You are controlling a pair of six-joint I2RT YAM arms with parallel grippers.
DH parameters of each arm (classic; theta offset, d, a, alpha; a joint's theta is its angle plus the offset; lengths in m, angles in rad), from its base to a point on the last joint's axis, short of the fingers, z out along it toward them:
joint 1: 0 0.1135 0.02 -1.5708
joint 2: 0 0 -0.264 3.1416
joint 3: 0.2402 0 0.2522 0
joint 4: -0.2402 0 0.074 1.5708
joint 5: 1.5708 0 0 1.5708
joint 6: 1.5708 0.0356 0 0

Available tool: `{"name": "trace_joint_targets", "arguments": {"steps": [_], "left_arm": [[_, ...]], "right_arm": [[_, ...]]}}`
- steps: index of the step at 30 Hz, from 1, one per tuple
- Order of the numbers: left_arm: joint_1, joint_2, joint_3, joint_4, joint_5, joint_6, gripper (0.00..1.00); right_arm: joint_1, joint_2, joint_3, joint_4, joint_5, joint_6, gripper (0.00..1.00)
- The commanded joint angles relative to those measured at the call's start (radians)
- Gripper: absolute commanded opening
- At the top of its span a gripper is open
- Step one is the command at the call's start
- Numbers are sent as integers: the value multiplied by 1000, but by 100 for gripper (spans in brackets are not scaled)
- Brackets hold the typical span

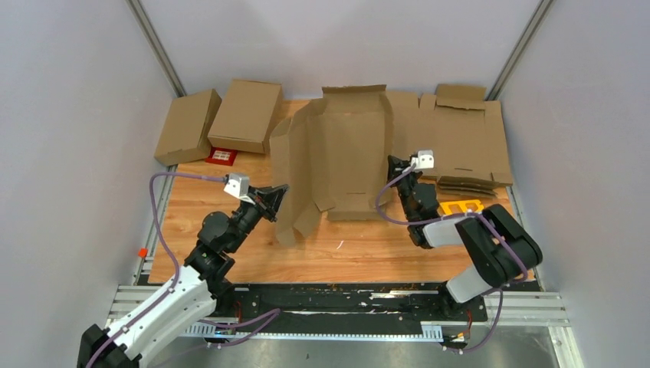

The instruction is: Fold the paper box

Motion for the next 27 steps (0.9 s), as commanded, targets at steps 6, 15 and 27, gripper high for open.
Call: {"name": "trace_joint_targets", "arguments": {"steps": [6,15,27], "left_arm": [[-30,273,9,451,-100,182,0],[-125,284,-24,435,-54,300,0],[-227,211,-53,215,-178,249,0]], "right_arm": [[6,168,155,139,2,-7,2],[3,51,132,-162,40,27,21],[3,-51,132,-435,-32,5,4]]}}
